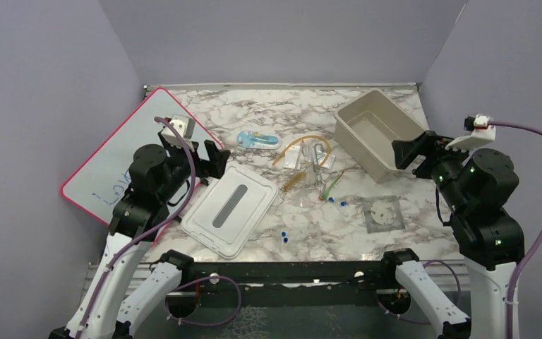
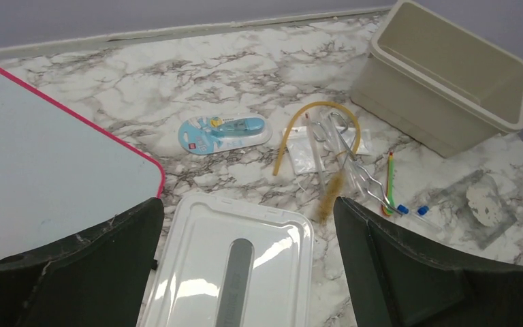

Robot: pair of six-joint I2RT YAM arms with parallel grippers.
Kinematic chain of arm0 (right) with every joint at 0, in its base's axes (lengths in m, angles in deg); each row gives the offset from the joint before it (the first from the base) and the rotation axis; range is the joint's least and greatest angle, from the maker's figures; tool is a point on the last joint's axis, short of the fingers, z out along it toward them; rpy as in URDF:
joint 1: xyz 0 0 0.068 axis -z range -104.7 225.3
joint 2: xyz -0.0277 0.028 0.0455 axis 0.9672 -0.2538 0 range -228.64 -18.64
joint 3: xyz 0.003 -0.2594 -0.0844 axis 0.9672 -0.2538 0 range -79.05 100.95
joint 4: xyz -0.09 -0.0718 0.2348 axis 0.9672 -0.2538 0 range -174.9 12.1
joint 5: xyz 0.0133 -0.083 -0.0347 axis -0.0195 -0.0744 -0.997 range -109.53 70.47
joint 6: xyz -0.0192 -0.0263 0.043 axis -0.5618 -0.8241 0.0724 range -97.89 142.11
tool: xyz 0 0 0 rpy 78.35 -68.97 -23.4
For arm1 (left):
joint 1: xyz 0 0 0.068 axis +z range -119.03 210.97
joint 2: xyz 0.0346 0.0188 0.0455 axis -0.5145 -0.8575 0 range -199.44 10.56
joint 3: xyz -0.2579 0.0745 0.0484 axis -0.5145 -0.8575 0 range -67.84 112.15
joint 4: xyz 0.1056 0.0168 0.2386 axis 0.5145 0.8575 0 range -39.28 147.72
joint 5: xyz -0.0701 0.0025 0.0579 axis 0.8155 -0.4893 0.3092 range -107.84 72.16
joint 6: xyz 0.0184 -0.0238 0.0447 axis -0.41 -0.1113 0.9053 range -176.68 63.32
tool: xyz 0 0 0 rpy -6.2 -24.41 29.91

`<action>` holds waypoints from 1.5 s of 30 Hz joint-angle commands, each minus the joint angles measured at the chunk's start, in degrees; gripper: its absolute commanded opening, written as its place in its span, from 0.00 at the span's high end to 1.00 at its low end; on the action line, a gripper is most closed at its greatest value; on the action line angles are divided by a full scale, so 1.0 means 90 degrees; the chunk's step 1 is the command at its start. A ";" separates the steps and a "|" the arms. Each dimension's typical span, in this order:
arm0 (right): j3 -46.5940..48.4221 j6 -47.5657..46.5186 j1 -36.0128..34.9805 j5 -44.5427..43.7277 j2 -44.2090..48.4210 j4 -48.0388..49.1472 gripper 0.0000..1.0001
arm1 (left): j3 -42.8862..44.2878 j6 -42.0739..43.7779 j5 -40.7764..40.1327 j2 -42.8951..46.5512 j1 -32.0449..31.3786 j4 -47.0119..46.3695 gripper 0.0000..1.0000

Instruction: Organize the chemistry lab equipment

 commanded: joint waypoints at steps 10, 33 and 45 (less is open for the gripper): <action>-0.0845 -0.0442 0.0067 0.1909 -0.0189 -0.0681 0.23 | -0.0825 -0.0917 0.1298 0.0068 -0.0033 -0.1179 0.01; -0.2332 0.1286 -0.2794 0.0492 -0.2626 0.1668 0.39 | -0.1587 -0.1201 0.1699 -0.1241 -0.0041 -0.2357 0.01; -0.1766 0.1956 -0.3249 -0.0828 -0.5441 0.2984 0.64 | -0.1655 -0.1035 0.1173 -0.1507 -0.0040 -0.2562 0.01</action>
